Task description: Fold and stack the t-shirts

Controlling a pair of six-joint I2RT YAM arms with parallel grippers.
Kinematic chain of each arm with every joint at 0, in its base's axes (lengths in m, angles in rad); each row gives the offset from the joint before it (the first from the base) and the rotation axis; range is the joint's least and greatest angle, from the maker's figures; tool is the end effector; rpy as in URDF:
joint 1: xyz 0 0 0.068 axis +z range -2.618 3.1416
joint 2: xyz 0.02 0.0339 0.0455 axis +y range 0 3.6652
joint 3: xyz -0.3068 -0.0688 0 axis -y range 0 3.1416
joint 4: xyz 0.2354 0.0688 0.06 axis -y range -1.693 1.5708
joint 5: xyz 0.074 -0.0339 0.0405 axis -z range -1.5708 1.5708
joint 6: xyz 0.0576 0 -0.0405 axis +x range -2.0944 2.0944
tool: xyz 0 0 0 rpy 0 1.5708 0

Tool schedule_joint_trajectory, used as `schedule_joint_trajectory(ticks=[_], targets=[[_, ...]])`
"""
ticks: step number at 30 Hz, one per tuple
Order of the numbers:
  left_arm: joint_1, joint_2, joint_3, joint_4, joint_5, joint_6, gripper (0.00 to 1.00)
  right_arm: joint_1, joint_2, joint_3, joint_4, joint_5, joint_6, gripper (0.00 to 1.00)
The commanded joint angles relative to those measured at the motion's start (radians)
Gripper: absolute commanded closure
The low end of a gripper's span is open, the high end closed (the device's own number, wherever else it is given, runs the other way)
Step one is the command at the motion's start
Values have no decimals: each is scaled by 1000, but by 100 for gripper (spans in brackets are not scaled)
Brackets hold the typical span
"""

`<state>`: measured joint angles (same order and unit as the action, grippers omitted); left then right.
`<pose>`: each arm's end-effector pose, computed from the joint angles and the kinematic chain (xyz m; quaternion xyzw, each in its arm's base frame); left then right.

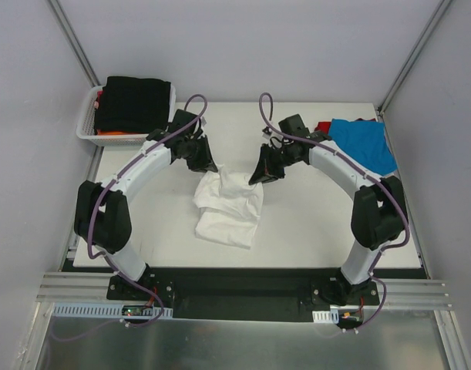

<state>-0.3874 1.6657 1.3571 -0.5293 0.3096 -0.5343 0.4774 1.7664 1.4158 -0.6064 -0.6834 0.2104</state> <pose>0.3432 -0.1590 0.3088 -0.0126 0.9240 -0.2864 0.2531 0.3294 0.2113 0.2929 -0.2199 0.8767 0.3967 0.1603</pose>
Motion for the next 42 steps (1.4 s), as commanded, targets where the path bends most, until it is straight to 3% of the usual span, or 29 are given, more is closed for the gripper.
schedule_joint_trajectory(ticks=[1, 9, 17, 24, 29, 31, 34, 37, 42], targets=[[-11, -63, 25, -9, 23, 19, 100, -3, -64, 77, -85, 27, -42, 99], [-13, -113, -7, -18, 8, 37, 100, 29, -125, 46, -106, 125, -80, 99], [-11, 106, 125, -8, 5, 74, 100, -51, 96, 204, -104, 70, -164, 99], [4, 353, 393, -8, -1, 125, 100, -151, 338, 457, -134, 39, -186, 99], [33, 517, 623, -27, 34, 97, 100, -181, 415, 581, -154, 30, -174, 99], [33, 523, 646, -37, 37, 94, 100, -184, 398, 594, -153, 31, -169, 99], [22, 462, 600, -34, 25, 96, 100, -180, 346, 551, -133, 21, -157, 99], [-1, 356, 496, -23, -4, 102, 100, -161, 228, 395, -75, 24, -141, 99], [-57, 157, 200, 55, -43, 83, 100, -82, 26, 60, 39, 39, -102, 99]])
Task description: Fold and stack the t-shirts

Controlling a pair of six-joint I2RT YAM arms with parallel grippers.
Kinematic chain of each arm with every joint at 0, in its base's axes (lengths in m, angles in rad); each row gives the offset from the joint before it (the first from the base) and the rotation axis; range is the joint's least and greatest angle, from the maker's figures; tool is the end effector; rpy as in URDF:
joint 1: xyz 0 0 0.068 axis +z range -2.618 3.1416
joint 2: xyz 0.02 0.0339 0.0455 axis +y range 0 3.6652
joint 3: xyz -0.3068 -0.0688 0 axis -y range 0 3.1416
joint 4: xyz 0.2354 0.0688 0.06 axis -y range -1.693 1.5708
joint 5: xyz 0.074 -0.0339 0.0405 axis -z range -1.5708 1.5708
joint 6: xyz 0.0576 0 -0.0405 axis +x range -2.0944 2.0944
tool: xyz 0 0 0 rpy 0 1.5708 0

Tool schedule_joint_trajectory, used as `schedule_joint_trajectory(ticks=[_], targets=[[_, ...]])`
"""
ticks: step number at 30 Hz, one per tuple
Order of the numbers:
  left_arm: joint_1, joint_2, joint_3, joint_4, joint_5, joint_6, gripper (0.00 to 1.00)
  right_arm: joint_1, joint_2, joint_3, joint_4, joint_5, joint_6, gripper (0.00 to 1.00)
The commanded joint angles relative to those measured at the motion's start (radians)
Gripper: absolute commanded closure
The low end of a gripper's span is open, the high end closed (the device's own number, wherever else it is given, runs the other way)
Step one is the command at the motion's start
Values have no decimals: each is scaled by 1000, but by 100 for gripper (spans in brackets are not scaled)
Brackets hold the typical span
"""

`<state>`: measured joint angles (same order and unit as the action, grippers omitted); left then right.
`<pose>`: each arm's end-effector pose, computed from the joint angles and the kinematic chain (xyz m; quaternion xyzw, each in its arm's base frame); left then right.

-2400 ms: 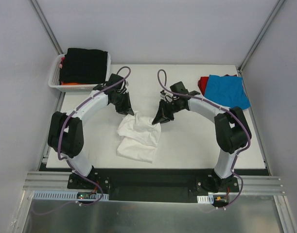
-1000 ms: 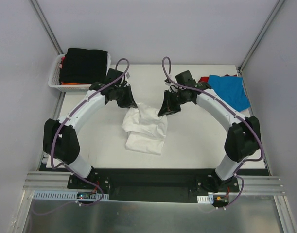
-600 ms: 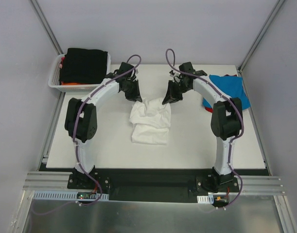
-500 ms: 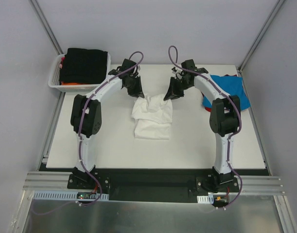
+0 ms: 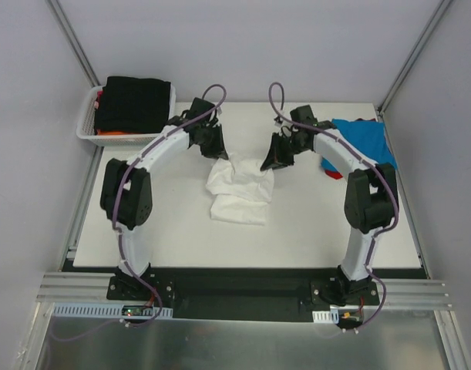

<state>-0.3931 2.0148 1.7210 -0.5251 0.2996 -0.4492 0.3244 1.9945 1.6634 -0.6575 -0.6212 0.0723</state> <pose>0.4393 -0.2006 0.2856 0.0290 0.9209 -0.2751 0.2746 0.4203 0.1767 0.2725 -0.2017 0.8938 0.3409 0.2102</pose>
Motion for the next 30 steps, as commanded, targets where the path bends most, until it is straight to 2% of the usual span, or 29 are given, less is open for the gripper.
schedule_joint_trajectory(ticks=[1, 3, 5, 6, 10, 19, 27, 30], targets=[[-56, -243, -211, 68, -31, -23, 100, 87, -235, -248, 116, -18, 61, 99], [-69, -293, -354, 123, -36, -49, 100, 131, -305, -397, 188, -3, 93, 99], [-93, -362, -481, 158, -40, -91, 100, 160, -338, -471, 240, 20, 130, 99], [-104, -378, -515, 171, -45, -104, 100, 189, -350, -534, 254, 28, 142, 99], [-130, -396, -603, 198, -28, -132, 100, 232, -346, -585, 302, 26, 181, 99], [-122, -242, -499, 191, -34, -115, 100, 188, -211, -409, 242, 25, 123, 99], [-84, -62, -301, 175, -86, -80, 100, 76, -5, -202, 138, 64, 32, 99], [-64, -19, -239, 168, -114, -83, 100, 35, 27, -142, 124, 75, 27, 99]])
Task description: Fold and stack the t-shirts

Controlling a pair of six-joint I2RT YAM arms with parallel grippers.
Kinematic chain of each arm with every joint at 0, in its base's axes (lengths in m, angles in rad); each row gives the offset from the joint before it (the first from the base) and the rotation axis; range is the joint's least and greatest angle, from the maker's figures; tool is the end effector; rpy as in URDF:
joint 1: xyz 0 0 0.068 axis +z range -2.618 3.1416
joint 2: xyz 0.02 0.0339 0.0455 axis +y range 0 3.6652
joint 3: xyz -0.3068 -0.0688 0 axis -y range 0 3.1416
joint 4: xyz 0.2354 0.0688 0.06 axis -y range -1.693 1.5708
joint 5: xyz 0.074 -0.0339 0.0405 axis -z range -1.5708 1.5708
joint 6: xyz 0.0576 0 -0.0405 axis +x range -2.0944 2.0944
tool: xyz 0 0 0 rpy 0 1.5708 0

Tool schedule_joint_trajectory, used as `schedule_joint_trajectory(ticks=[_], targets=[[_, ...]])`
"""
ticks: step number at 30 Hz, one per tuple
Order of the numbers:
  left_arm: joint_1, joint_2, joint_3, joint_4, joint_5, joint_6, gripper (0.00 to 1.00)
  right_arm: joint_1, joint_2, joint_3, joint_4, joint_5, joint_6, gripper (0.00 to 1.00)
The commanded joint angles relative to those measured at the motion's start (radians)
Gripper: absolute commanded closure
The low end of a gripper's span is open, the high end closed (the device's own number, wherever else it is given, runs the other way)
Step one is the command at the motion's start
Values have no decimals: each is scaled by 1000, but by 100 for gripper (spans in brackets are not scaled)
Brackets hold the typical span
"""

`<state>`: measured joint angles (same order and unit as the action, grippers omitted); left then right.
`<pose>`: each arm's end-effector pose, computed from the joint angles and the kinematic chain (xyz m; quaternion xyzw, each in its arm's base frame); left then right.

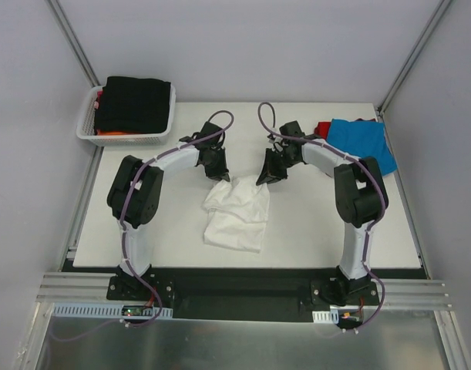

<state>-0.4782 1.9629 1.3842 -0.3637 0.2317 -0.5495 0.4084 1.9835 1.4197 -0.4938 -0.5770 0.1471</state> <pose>0.3877 -0.2159 0.2133 0.0020 0.9453 -0.2466 0.2133 0.3859 0.2012 0.2129 -0.1924 0.9100 0.3314 0.1585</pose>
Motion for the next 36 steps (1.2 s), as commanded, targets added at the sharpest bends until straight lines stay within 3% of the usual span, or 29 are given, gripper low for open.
schedule_joint_trajectory(ticks=[1, 11, 15, 16, 18, 19, 20, 21, 26, 31, 33, 36], targets=[[38, 40, 107, 0, -61, 7, 100, -57, 53, 116, -43, 29, -47, 99], [72, 44, 156, -34, -158, -21, 100, -112, 126, 217, -88, 37, -58, 99], [78, 118, 209, -50, -101, -20, 100, -122, 161, 272, -103, 34, -55, 99], [78, 131, 237, -57, -94, -20, 95, -123, 167, 284, -112, 34, -57, 99], [82, 157, 257, -66, -86, -20, 73, -128, 185, 321, -124, 40, -58, 95], [85, 162, 275, -69, -86, -20, 54, -131, 190, 331, -137, 45, -58, 86], [89, 168, 283, -72, -84, -17, 1, -135, 195, 340, -141, 51, -57, 25], [92, 177, 294, -81, -86, -12, 1, -137, 196, 349, -146, 54, -57, 4], [101, 139, 328, -109, -104, 6, 1, -145, 127, 332, -152, 48, -54, 4], [95, -50, 195, -110, -16, 5, 1, -111, -78, 133, -123, -3, -35, 4], [92, -145, 97, -112, 21, -1, 10, -99, -132, 67, -112, -6, -24, 1], [90, -261, -37, -119, 66, -7, 22, -80, -238, -71, -95, -4, 3, 12]])
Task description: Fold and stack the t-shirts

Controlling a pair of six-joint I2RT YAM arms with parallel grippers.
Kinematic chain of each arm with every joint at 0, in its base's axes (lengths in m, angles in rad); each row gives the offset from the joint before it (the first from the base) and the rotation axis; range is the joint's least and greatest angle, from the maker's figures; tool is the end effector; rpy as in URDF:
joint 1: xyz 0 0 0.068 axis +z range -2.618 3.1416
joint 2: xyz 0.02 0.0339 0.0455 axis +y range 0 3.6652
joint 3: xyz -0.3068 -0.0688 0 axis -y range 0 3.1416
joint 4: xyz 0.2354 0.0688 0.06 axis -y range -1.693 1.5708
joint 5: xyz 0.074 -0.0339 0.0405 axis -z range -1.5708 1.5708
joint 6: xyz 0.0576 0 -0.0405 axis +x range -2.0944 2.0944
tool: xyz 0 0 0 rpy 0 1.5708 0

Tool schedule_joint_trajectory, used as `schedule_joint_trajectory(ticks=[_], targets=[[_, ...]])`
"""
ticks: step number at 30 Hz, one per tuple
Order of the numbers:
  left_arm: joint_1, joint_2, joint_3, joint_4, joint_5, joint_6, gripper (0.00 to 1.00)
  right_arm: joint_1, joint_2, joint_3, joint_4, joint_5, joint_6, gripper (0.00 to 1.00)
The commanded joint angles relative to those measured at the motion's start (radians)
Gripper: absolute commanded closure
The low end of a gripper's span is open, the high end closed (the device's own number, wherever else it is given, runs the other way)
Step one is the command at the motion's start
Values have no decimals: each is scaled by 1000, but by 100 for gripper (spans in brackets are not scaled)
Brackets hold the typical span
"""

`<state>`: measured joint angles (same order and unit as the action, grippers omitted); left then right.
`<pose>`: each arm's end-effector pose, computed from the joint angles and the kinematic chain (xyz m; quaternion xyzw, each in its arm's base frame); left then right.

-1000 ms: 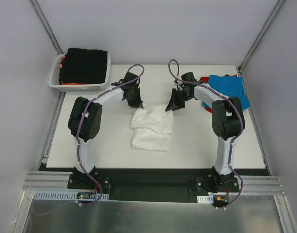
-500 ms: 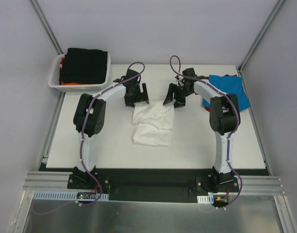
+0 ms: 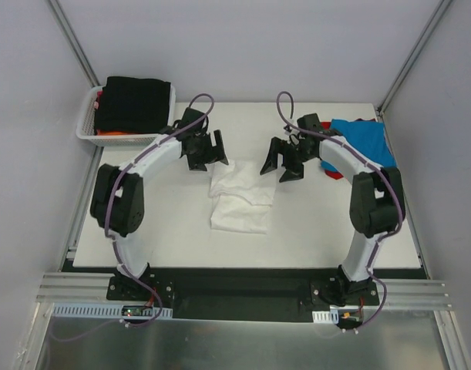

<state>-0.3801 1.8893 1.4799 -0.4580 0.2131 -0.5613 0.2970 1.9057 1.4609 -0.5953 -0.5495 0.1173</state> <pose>0.4042 -0.1746 0.2668 -0.0480 0.9330 -0.2443 0.2600 0.3942 0.1521 0.2499 -0.1542 0.9187 0.3081 0.1932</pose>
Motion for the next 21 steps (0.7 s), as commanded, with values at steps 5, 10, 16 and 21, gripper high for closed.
schedule_joint_trajectory(ticks=[5, 10, 16, 21], targets=[[-9, -269, -282, -36, 112, -3, 22, 62, -240, -246, 12, -17, 51, 15], [-22, -217, -337, -24, 97, 17, 25, 94, -228, -323, 78, -9, 94, 19], [-22, -128, -354, 48, 111, 28, 27, 119, -174, -338, 155, -9, 125, 21], [-22, -50, -319, 79, 123, 32, 27, 119, -113, -286, 163, -12, 117, 22]])
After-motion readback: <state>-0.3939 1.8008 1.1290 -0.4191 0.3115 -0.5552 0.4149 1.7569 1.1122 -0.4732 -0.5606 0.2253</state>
